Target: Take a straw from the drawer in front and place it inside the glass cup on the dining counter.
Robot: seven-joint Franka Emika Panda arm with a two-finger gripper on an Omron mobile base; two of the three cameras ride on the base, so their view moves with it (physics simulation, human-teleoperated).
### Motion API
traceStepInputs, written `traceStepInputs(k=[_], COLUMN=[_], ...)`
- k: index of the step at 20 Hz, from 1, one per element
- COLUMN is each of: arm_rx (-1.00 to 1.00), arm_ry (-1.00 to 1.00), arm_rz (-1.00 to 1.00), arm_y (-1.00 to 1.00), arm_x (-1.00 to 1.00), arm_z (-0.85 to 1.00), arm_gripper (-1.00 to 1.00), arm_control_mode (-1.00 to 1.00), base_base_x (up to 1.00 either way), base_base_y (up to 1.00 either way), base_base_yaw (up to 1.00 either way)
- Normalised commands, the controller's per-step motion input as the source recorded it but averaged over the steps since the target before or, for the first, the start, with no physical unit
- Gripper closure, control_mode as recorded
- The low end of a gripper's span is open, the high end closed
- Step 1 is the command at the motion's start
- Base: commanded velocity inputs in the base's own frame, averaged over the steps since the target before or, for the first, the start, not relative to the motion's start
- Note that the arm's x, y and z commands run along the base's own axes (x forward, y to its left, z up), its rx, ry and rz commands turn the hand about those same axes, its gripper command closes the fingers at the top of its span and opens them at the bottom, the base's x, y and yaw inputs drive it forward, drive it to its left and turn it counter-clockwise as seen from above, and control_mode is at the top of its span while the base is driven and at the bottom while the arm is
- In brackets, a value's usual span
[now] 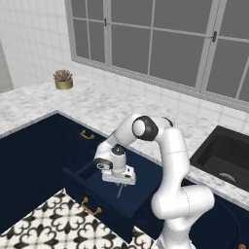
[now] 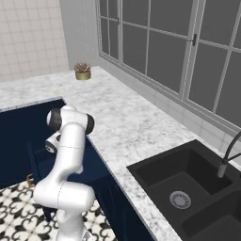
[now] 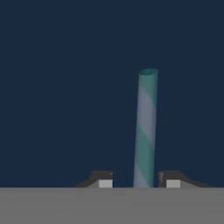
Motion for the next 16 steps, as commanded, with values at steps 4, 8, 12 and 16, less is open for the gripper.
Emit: traceStepInputs(k=[4, 8, 12, 16], arm_rx=[0.29, 0.27, 0.07, -0.29], arm_ry=[-0.02, 0.0, 0.0, -0.01], arm_rz=[0.0, -0.11, -0.17, -0.26], arm_y=[0.0, 0.0, 0.12, 0.32], arm_x=[-0.84, -0.71, -0.45, -0.43], arm_z=[-0.78, -0.99, -0.98, -0.79], arm_gripper=[1.0, 1.0, 1.0, 1.0], arm_control_mode=[-1.0, -1.0, -1.0, -1.0], base_base_x=[0.0, 0.0, 0.0, 0.0], base_base_y=[0.0, 0.0, 0.0, 0.0], base_base_yaw=[0.0, 0.0, 0.0, 0.0])
